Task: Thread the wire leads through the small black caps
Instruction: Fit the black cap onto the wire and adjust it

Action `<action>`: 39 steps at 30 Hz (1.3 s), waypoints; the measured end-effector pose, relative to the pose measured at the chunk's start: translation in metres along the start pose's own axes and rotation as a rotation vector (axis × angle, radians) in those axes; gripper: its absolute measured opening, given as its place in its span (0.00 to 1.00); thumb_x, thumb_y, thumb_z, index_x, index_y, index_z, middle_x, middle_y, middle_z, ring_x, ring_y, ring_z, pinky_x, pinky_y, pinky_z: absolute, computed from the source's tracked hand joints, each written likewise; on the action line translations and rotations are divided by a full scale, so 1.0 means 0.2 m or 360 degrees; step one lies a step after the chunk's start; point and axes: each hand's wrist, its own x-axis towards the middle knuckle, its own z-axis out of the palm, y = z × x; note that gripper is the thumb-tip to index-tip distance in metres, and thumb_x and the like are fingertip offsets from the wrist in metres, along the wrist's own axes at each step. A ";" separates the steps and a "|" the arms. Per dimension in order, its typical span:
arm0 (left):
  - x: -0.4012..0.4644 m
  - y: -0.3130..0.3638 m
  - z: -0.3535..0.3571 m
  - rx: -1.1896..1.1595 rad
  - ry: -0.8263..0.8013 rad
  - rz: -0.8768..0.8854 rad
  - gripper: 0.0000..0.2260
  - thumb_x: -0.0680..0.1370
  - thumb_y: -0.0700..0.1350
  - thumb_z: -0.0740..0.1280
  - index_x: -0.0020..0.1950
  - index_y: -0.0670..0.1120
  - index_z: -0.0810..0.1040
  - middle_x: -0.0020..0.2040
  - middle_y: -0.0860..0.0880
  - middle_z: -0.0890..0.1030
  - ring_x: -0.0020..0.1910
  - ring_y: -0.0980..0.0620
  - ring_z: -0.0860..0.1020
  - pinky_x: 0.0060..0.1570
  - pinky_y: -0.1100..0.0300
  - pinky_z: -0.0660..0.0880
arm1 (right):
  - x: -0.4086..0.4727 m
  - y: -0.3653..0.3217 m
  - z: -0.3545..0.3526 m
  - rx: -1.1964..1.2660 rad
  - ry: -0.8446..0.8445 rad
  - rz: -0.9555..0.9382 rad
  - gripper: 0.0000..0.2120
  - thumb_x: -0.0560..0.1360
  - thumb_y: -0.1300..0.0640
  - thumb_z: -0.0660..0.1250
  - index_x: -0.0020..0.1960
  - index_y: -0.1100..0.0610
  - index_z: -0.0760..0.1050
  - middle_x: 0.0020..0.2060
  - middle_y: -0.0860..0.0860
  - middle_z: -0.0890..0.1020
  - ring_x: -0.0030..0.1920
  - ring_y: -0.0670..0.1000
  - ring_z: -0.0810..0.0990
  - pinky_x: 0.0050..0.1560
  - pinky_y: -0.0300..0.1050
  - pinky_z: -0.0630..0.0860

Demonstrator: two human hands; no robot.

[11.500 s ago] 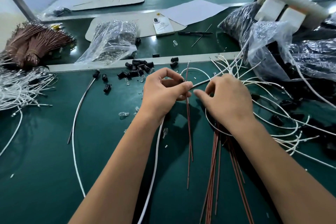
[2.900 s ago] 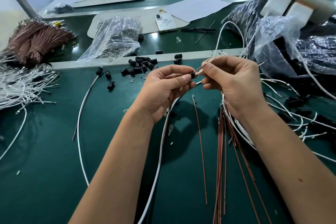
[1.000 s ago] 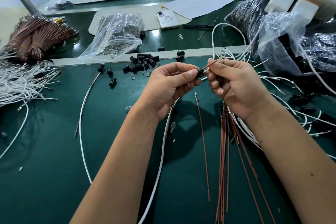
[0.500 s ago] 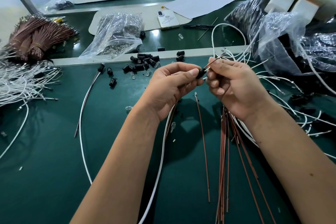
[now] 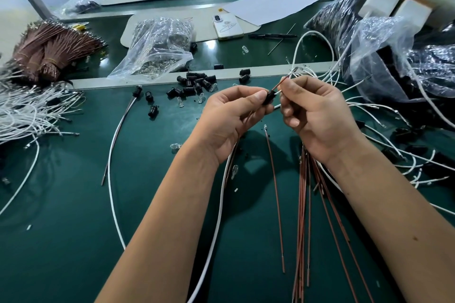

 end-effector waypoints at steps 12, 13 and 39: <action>0.00 -0.01 0.00 0.0154 -0.0061 0.0041 0.03 0.77 0.34 0.69 0.44 0.40 0.81 0.41 0.45 0.85 0.37 0.51 0.84 0.42 0.66 0.80 | 0.00 -0.02 -0.02 0.0094 -0.0056 0.0129 0.08 0.75 0.56 0.71 0.39 0.58 0.78 0.30 0.51 0.76 0.28 0.45 0.70 0.22 0.34 0.64; 0.00 -0.01 0.01 0.0160 -0.0072 0.0034 0.03 0.77 0.34 0.69 0.44 0.40 0.81 0.40 0.45 0.85 0.37 0.51 0.84 0.42 0.66 0.80 | 0.00 -0.02 -0.01 0.0084 -0.0053 0.0127 0.08 0.73 0.55 0.72 0.39 0.58 0.78 0.30 0.50 0.77 0.28 0.45 0.70 0.22 0.33 0.64; 0.00 0.00 0.00 0.0027 0.0004 -0.0051 0.06 0.76 0.38 0.71 0.42 0.42 0.86 0.41 0.41 0.85 0.34 0.52 0.84 0.33 0.68 0.78 | 0.00 -0.02 -0.02 0.0061 0.0039 0.0058 0.04 0.74 0.61 0.72 0.41 0.59 0.82 0.33 0.53 0.81 0.30 0.47 0.77 0.26 0.34 0.70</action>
